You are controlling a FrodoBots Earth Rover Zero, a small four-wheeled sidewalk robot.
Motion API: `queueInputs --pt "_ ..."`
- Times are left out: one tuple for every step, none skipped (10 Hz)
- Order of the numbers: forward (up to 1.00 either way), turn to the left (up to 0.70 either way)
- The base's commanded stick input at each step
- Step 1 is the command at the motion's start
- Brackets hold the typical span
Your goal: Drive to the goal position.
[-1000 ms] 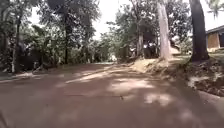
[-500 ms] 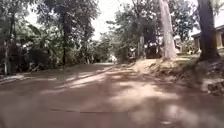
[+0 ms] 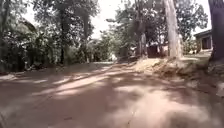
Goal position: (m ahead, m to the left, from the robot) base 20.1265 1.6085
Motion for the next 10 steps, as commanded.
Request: queueInputs --pt "1.0 0.0" --pt "1.0 0.0" --pt "1.0 0.0" --pt "1.0 0.0" --pt "1.0 0.0" --pt "1.0 0.0" --pt "1.0 0.0" --pt "1.0 0.27" --pt "1.0 0.27" --pt "1.0 0.27"
